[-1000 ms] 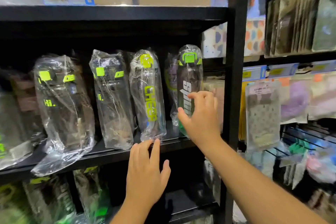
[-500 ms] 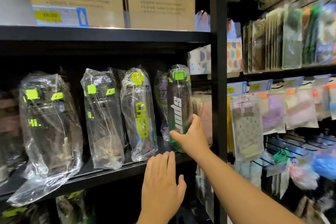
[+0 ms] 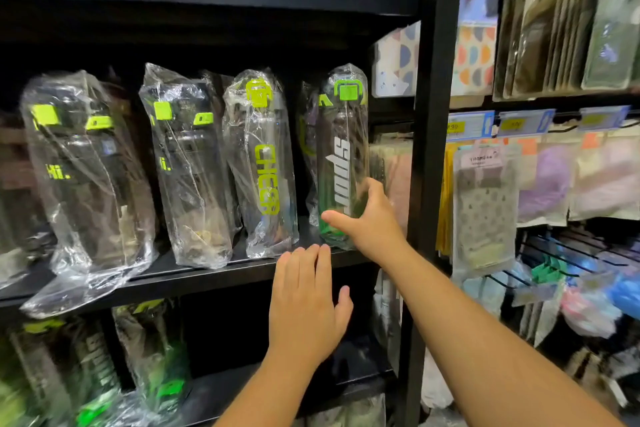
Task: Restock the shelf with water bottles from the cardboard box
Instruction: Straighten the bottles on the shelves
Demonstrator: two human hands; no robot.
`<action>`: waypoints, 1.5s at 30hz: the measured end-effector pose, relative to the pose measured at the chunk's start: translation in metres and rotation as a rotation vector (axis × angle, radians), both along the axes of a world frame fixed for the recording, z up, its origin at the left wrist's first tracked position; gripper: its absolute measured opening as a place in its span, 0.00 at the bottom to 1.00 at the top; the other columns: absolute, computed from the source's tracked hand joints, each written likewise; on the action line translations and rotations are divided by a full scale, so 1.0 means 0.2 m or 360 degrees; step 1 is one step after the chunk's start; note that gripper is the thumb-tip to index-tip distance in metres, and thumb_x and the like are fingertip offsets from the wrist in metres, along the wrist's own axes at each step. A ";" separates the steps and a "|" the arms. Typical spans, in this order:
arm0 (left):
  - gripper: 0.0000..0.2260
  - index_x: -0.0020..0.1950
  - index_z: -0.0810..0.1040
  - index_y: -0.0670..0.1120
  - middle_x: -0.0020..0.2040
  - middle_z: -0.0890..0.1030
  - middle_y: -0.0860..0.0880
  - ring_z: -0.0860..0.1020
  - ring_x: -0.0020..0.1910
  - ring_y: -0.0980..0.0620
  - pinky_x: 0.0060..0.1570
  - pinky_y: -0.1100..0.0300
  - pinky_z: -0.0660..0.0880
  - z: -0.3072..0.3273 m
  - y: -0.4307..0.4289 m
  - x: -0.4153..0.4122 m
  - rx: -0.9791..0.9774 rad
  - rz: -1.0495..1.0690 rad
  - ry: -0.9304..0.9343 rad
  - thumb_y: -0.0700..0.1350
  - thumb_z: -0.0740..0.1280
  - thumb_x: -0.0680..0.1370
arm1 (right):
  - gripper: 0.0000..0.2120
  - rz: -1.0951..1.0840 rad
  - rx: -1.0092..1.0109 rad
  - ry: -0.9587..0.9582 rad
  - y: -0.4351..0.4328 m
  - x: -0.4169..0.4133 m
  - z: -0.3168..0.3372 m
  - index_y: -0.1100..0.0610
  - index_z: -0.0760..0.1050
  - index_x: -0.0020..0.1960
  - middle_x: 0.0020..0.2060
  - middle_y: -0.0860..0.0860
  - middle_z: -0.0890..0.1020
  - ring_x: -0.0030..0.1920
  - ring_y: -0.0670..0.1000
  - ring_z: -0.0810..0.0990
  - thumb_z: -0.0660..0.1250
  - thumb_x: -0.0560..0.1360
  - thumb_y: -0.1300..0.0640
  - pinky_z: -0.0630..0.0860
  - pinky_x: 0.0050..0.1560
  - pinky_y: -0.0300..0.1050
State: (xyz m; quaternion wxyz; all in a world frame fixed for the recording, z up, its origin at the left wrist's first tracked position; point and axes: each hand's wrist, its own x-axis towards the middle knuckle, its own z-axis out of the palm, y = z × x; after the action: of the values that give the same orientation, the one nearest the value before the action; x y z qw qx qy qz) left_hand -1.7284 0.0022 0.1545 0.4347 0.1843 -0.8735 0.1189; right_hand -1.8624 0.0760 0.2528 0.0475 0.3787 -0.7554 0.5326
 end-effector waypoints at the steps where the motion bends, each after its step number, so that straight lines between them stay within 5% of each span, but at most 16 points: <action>1: 0.29 0.72 0.73 0.38 0.65 0.76 0.41 0.74 0.65 0.39 0.73 0.42 0.63 0.00 0.00 -0.01 -0.0001 0.0006 0.0018 0.56 0.63 0.77 | 0.39 0.0008 0.0009 0.0001 0.00 0.00 0.00 0.50 0.60 0.73 0.60 0.44 0.67 0.59 0.46 0.69 0.77 0.71 0.42 0.64 0.43 0.31; 11: 0.29 0.73 0.72 0.38 0.67 0.75 0.40 0.72 0.68 0.39 0.74 0.41 0.62 0.00 0.02 -0.01 -0.0031 0.0048 0.0020 0.55 0.62 0.78 | 0.42 -0.0010 0.0003 0.0069 0.01 0.02 -0.05 0.50 0.57 0.76 0.69 0.47 0.70 0.67 0.50 0.71 0.74 0.71 0.39 0.75 0.60 0.50; 15: 0.30 0.76 0.68 0.39 0.71 0.73 0.42 0.69 0.71 0.41 0.76 0.44 0.59 0.01 0.04 0.03 0.0014 0.0039 -0.0065 0.55 0.62 0.78 | 0.50 0.0042 0.0001 0.0101 0.04 0.06 -0.08 0.51 0.42 0.82 0.81 0.50 0.55 0.79 0.52 0.57 0.71 0.74 0.40 0.62 0.74 0.54; 22: 0.31 0.79 0.65 0.44 0.81 0.60 0.43 0.55 0.81 0.43 0.78 0.45 0.55 -0.02 0.02 0.14 0.0054 -0.0037 -0.0278 0.54 0.63 0.78 | 0.50 0.0161 -0.0023 0.0409 0.13 0.09 -0.27 0.52 0.36 0.82 0.82 0.47 0.42 0.80 0.44 0.42 0.68 0.77 0.44 0.45 0.78 0.45; 25: 0.27 0.76 0.70 0.46 0.81 0.58 0.43 0.54 0.81 0.43 0.78 0.45 0.54 -0.09 0.04 0.20 0.0052 -0.0005 -0.0304 0.54 0.64 0.78 | 0.44 0.0141 -0.0145 0.0451 0.16 0.09 -0.31 0.57 0.44 0.82 0.82 0.53 0.48 0.81 0.48 0.45 0.68 0.78 0.48 0.46 0.79 0.45; 29: 0.24 0.73 0.73 0.47 0.78 0.66 0.43 0.64 0.77 0.41 0.74 0.46 0.63 -0.34 0.07 0.32 0.0227 -0.0069 -0.0344 0.52 0.65 0.78 | 0.29 0.0149 -0.0494 0.0838 0.26 0.15 -0.56 0.66 0.66 0.72 0.72 0.65 0.66 0.75 0.59 0.62 0.66 0.75 0.54 0.55 0.77 0.47; 31: 0.22 0.71 0.74 0.47 0.75 0.70 0.43 0.68 0.74 0.41 0.70 0.46 0.68 -0.51 0.07 0.42 0.0315 0.0028 -0.0439 0.53 0.66 0.78 | 0.24 0.0333 -0.0305 0.0919 0.27 0.15 -0.82 0.64 0.71 0.68 0.69 0.63 0.69 0.72 0.62 0.66 0.63 0.76 0.54 0.61 0.75 0.53; 33: 0.22 0.71 0.73 0.49 0.75 0.70 0.45 0.69 0.73 0.42 0.67 0.44 0.71 -0.66 0.06 0.55 0.0517 0.0180 -0.0562 0.55 0.64 0.79 | 0.25 0.0466 0.0301 0.0853 0.23 0.13 -1.07 0.60 0.72 0.71 0.74 0.57 0.68 0.75 0.60 0.64 0.59 0.79 0.47 0.65 0.73 0.60; 37: 0.26 0.75 0.68 0.52 0.78 0.65 0.48 0.64 0.75 0.44 0.71 0.44 0.67 -0.87 0.03 0.82 0.1012 0.0525 -0.0745 0.60 0.55 0.80 | 0.45 0.0432 0.1523 0.0845 0.15 0.10 -1.45 0.56 0.64 0.79 0.78 0.58 0.63 0.78 0.60 0.61 0.37 0.78 0.28 0.64 0.74 0.63; 42: 0.30 0.75 0.69 0.50 0.76 0.68 0.46 0.67 0.73 0.43 0.68 0.46 0.70 -0.93 -0.13 1.05 0.1146 0.0708 -0.0750 0.62 0.50 0.78 | 0.51 0.0159 0.1526 0.0736 0.08 0.24 -1.51 0.58 0.60 0.80 0.79 0.60 0.62 0.78 0.63 0.58 0.36 0.73 0.24 0.55 0.75 0.66; 45: 0.32 0.80 0.62 0.52 0.80 0.62 0.46 0.60 0.78 0.42 0.72 0.46 0.65 -0.94 -0.29 1.12 0.1213 0.0776 -0.0746 0.63 0.49 0.78 | 0.54 0.0023 0.1587 0.0652 -0.01 0.33 -1.50 0.59 0.58 0.80 0.79 0.63 0.60 0.78 0.67 0.55 0.32 0.70 0.22 0.53 0.74 0.69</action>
State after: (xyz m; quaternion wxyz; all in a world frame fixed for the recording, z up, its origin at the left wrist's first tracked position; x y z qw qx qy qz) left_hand -1.5038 -0.0557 -0.0333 0.0887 0.4967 -0.8603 -0.0721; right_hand -1.7968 0.0739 -0.0465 0.0046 0.4567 -0.8893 0.0250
